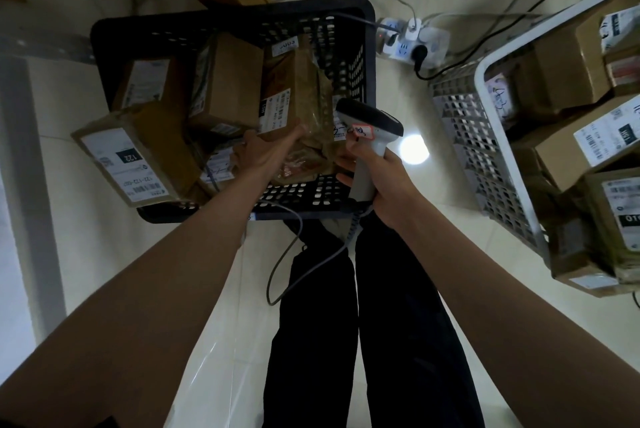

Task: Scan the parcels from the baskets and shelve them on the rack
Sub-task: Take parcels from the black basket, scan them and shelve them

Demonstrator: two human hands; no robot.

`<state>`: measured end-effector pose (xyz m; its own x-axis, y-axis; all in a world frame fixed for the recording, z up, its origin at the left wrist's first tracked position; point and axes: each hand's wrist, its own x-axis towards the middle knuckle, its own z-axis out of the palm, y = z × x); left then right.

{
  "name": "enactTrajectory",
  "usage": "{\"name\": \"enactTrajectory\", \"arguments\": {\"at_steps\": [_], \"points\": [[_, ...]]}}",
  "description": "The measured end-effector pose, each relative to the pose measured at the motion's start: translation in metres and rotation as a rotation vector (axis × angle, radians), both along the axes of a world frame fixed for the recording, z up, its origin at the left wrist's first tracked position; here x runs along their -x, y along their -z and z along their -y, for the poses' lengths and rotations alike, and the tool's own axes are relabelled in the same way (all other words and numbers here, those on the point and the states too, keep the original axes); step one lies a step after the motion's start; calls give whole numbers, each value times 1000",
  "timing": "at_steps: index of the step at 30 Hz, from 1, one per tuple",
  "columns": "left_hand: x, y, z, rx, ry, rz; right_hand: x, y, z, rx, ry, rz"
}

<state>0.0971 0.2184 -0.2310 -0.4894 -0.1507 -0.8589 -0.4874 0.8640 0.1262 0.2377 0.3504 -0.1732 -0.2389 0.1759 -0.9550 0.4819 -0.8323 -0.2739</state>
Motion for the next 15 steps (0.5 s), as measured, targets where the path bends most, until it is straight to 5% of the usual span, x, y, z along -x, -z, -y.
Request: {"name": "enactTrajectory", "arguments": {"at_steps": [15], "points": [[-12, -7, -1, -65, -126, 26, -4, -11, -11, 4, -11, -45]]}}
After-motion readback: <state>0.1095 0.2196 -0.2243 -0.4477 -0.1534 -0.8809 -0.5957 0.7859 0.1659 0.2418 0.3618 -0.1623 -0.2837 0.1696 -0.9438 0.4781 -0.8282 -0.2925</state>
